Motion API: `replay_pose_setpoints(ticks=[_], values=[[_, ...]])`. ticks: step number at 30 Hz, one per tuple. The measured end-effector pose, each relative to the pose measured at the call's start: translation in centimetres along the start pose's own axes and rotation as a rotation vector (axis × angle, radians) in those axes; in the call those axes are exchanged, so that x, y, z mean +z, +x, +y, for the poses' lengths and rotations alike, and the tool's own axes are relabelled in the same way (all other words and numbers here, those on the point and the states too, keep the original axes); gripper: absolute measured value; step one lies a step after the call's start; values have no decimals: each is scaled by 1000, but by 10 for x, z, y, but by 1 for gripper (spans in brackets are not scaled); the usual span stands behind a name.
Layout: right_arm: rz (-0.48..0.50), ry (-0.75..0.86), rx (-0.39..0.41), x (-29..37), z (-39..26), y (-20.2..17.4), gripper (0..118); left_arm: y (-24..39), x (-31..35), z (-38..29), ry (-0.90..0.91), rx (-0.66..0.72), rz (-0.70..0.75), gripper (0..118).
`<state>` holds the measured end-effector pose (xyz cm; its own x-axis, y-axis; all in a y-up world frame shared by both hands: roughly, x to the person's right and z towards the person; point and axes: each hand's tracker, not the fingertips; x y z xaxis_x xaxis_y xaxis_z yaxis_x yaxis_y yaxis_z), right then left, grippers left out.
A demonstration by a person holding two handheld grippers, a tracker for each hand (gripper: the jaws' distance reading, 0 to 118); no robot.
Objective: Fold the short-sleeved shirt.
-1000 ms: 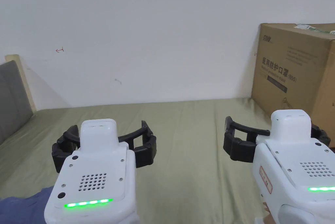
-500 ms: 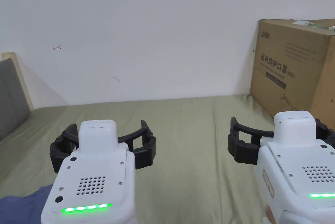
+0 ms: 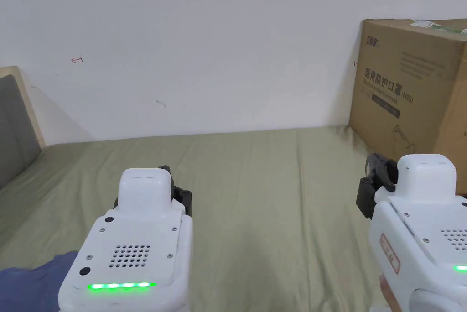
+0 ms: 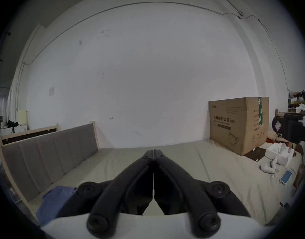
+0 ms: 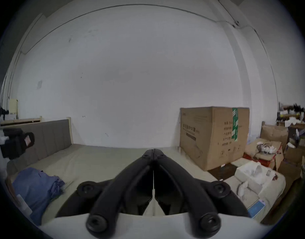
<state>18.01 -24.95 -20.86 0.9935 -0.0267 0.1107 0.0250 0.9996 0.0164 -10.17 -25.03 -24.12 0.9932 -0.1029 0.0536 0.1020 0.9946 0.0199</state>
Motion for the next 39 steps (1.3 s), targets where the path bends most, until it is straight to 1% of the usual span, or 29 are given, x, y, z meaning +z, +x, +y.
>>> replay_pose_setpoints(ticks=[3, 8, 10, 11, 13, 16, 19, 21, 22, 24, 25, 26, 27, 28, 29, 30, 31, 32, 33, 34, 35, 36, 38, 39], values=[[-27, 17, 31, 3, -3, 2, 0, 3, 0, -3, -3, -15, 4, 0], [-22, -4, 0, 2, -3, 2, 0, 0, -1, -5, -9, -1, 4, 0], [-6, -6, 27, 2, -5, -8, 0, -9, 5, -6, -1, -22, 39, 0], [31, -4, 46, -2, -5, -18, 0, -16, 10, -7, 13, -55, 76, 0], [96, 2, 63, -5, -7, -40, 0, -37, 19, -10, 17, -84, 102, 0], [214, -1, 42, -13, -6, -87, 0, -79, 38, -13, -16, -127, 196, 0], [387, -10, 41, -15, -4, -138, 0, -126, 65, -18, -27, -102, 311, 0], [480, -32, 21, -13, -4, -164, 0, -153, 81, -21, -46, -66, 374, 0], [518, -45, 7, -13, -4, -172, 0, -162, 86, -22, -67, -50, 408, 0], [616, -62, -48, -17, -5, -182, 0, -179, 97, -26, -84, 0, 464, 0], [635, -70, -57, -17, -6, -184, 0, -187, 99, -28, -92, 20, 472, 0], [638, -78, -53, -18, -7, -186, 0, -194, 101, -29, -105, 33, 476, 0], [639, -85, -47, -19, -7, -187, 0, -204, 102, -30, -114, 56, 438, 0], [639, -94, -37, -20, -8, -186, 0, -211, 99, -31, -127, 75, 447, 0], [639, -110, -21, -23, -10, -185, 0, -221, 91, -35, -161, 94, 453, 0], [639, -132, -1, -25, -13, -183, 0, -234, 78, -38, -234, 112, 447, 0], [640, -149, 11, -27, -16, -180, 0, -248, 66, -42, -325, 139, 411, 0], [641, -171, 20, -31, -19, -176, 0, -267, 56, -51, -401, 199, 291, 0], [637, -194, 28, -34, -22, -172, 0, -282, 42, -58, -471, 291, 215, 0], [627, -214, 36, -36, -26, -168, 0, -295, 30, -70, -530, 354, 174, 0], [609, -234, 43, -38, -30, -163, 0, -310, 12, -83, -646, 394, 164, 0], [593, -258, 46, -41, -34, -158, 0, -324, -6, -97, -764, 396, 169, 0], [571, -307, 41, -47, -42, -150, 0, -352, -35, -129, -918, 427, 133, 0], [555, -328, 41, -49, -47, -146, 0, -365, -47, -146, -982, 447, 143, 0]])
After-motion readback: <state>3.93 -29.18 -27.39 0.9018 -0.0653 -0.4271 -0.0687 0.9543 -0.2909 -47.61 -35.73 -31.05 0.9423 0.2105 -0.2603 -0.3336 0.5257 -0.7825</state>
